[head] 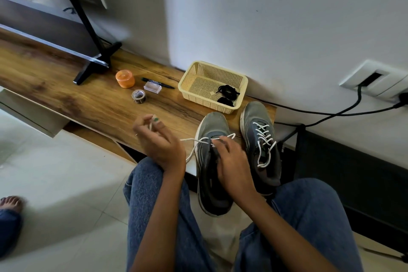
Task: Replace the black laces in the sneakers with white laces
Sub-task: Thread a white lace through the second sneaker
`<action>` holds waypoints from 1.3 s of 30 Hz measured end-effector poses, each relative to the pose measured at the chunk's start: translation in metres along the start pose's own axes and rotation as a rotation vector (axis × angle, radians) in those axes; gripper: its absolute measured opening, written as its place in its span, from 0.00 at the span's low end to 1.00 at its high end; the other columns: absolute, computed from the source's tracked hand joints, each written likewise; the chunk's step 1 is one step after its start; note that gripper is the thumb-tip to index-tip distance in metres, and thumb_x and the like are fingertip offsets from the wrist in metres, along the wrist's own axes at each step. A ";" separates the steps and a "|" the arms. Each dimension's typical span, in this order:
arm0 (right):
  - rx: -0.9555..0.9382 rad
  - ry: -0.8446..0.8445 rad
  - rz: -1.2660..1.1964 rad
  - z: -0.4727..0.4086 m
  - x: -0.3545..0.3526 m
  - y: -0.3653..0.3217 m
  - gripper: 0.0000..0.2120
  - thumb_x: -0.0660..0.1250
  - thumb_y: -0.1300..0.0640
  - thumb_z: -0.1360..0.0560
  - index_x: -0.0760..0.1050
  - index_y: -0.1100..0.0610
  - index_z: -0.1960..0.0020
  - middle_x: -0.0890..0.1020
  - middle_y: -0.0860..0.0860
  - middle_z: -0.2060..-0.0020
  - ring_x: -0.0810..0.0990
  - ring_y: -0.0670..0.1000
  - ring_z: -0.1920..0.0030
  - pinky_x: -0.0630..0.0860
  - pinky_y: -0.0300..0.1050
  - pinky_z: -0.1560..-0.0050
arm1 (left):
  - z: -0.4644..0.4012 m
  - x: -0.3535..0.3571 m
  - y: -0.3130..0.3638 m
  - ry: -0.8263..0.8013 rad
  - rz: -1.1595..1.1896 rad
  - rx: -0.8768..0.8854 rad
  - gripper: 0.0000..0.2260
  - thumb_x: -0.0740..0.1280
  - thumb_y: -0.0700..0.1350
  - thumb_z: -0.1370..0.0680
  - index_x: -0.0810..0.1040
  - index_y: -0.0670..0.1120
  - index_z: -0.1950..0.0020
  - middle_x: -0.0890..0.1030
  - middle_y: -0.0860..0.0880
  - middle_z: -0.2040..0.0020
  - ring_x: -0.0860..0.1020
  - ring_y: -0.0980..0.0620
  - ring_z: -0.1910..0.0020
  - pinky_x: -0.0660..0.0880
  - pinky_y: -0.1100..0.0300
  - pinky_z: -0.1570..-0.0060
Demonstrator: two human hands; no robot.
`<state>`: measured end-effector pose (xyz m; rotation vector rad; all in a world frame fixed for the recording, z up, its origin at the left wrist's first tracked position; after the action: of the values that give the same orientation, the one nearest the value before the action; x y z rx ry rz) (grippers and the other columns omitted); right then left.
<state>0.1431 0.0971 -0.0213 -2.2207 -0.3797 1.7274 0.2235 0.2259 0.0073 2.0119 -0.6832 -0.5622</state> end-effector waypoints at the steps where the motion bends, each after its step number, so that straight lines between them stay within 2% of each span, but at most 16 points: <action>1: 0.078 0.013 -0.028 0.001 -0.002 0.000 0.26 0.70 0.68 0.33 0.72 0.60 0.35 0.74 0.58 0.40 0.75 0.59 0.43 0.76 0.55 0.46 | 0.000 0.001 -0.001 -0.141 -0.080 -0.060 0.08 0.59 0.36 0.21 0.72 0.35 0.44 0.74 0.50 0.56 0.69 0.59 0.65 0.67 0.73 0.65; 3: 0.197 0.031 -0.100 0.003 -0.004 0.002 0.27 0.69 0.67 0.31 0.68 0.57 0.33 0.70 0.55 0.39 0.74 0.56 0.42 0.76 0.52 0.44 | 0.009 0.007 -0.008 -0.546 -0.247 -0.139 0.08 0.60 0.40 0.21 0.73 0.45 0.42 0.73 0.54 0.62 0.73 0.54 0.66 0.70 0.62 0.67; 5: 0.287 0.013 -0.208 0.007 -0.004 0.005 0.27 0.68 0.65 0.29 0.66 0.55 0.32 0.68 0.53 0.39 0.74 0.53 0.44 0.75 0.48 0.45 | 0.019 0.008 -0.016 -0.920 -0.368 -0.094 0.07 0.62 0.43 0.20 0.74 0.50 0.43 0.76 0.52 0.63 0.77 0.49 0.62 0.71 0.56 0.64; 7: 0.319 0.026 -0.269 0.009 -0.005 0.006 0.26 0.69 0.63 0.28 0.66 0.53 0.33 0.68 0.52 0.41 0.75 0.52 0.46 0.75 0.45 0.46 | 0.026 0.009 -0.019 -1.110 -0.451 -0.021 0.08 0.65 0.46 0.20 0.77 0.52 0.42 0.82 0.48 0.55 0.80 0.47 0.54 0.70 0.57 0.59; 9: 0.333 0.032 -0.283 0.012 -0.005 0.006 0.26 0.69 0.62 0.28 0.66 0.53 0.33 0.68 0.51 0.41 0.75 0.51 0.46 0.75 0.45 0.47 | 0.028 0.009 -0.016 -1.144 -0.498 0.038 0.09 0.66 0.47 0.21 0.78 0.53 0.41 0.83 0.48 0.47 0.79 0.47 0.48 0.68 0.58 0.55; 10: 0.334 0.035 -0.284 0.013 -0.004 0.007 0.26 0.69 0.62 0.28 0.66 0.53 0.33 0.68 0.51 0.41 0.75 0.51 0.46 0.75 0.45 0.47 | 0.028 0.009 -0.014 -1.135 -0.500 0.056 0.09 0.67 0.47 0.21 0.78 0.53 0.41 0.83 0.48 0.46 0.79 0.48 0.48 0.67 0.58 0.55; 14: 0.343 0.038 -0.281 0.012 -0.003 0.007 0.24 0.70 0.63 0.29 0.67 0.54 0.35 0.68 0.52 0.41 0.76 0.52 0.48 0.75 0.46 0.49 | 0.024 0.006 -0.012 -1.105 -0.498 0.051 0.05 0.68 0.49 0.22 0.81 0.52 0.48 0.83 0.49 0.50 0.78 0.50 0.52 0.65 0.60 0.60; 18: 0.362 0.061 -0.289 0.014 -0.002 0.007 0.23 0.69 0.63 0.28 0.67 0.55 0.35 0.69 0.52 0.41 0.77 0.52 0.49 0.77 0.47 0.51 | 0.026 0.006 -0.012 -1.107 -0.595 0.066 0.07 0.66 0.50 0.22 0.80 0.49 0.49 0.82 0.48 0.51 0.78 0.48 0.53 0.66 0.58 0.59; 22: 0.397 0.103 -0.307 0.016 -0.003 0.007 0.23 0.69 0.64 0.28 0.68 0.56 0.36 0.69 0.52 0.40 0.76 0.51 0.48 0.72 0.40 0.50 | 0.024 0.008 -0.017 -0.944 -0.693 -0.045 0.07 0.63 0.47 0.23 0.77 0.44 0.52 0.80 0.47 0.55 0.77 0.47 0.57 0.73 0.55 0.59; 25: 0.406 0.112 -0.302 0.015 -0.005 0.008 0.22 0.69 0.64 0.29 0.68 0.56 0.37 0.69 0.51 0.41 0.74 0.49 0.47 0.68 0.36 0.51 | 0.021 0.009 -0.019 -0.917 -0.791 -0.118 0.11 0.61 0.49 0.24 0.75 0.43 0.49 0.80 0.45 0.54 0.78 0.46 0.57 0.75 0.54 0.57; 28: 0.409 0.115 -0.309 0.015 -0.006 0.008 0.22 0.69 0.64 0.29 0.69 0.56 0.37 0.69 0.51 0.42 0.74 0.48 0.48 0.68 0.36 0.51 | 0.021 0.011 -0.019 -0.947 -0.887 -0.106 0.15 0.61 0.52 0.25 0.77 0.43 0.46 0.80 0.44 0.51 0.78 0.45 0.53 0.72 0.55 0.55; 31: 0.415 0.125 -0.312 0.015 -0.006 0.007 0.20 0.68 0.64 0.28 0.69 0.56 0.37 0.70 0.52 0.42 0.73 0.47 0.49 0.67 0.34 0.51 | 0.021 0.012 -0.015 -1.019 -1.047 -0.078 0.18 0.60 0.54 0.25 0.78 0.45 0.42 0.79 0.44 0.44 0.76 0.44 0.45 0.68 0.53 0.47; 34: 0.422 0.134 -0.307 0.015 -0.007 0.006 0.20 0.68 0.65 0.27 0.69 0.58 0.37 0.70 0.52 0.43 0.66 0.39 0.53 0.62 0.29 0.51 | 0.022 0.012 -0.010 -1.126 -1.196 -0.060 0.20 0.59 0.54 0.25 0.76 0.45 0.39 0.77 0.44 0.39 0.72 0.44 0.39 0.63 0.50 0.40; 39: 0.433 0.114 -0.328 0.014 -0.008 0.004 0.19 0.67 0.64 0.27 0.69 0.58 0.37 0.70 0.53 0.42 0.65 0.40 0.52 0.60 0.28 0.51 | 0.021 0.012 -0.013 -1.358 -1.350 -0.009 0.23 0.59 0.59 0.23 0.74 0.46 0.35 0.75 0.44 0.34 0.66 0.44 0.30 0.56 0.47 0.31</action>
<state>0.1279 0.0908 -0.0188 -1.8184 -0.2893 1.3539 0.2225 0.2107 -0.0161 1.5826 0.1531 -2.7718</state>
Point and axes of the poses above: each hand's wrist, its own z-axis away from the middle knuckle, its own x-axis out of the palm, y = z × x, the point moved 1 cm from there along -z, towards the middle knuckle
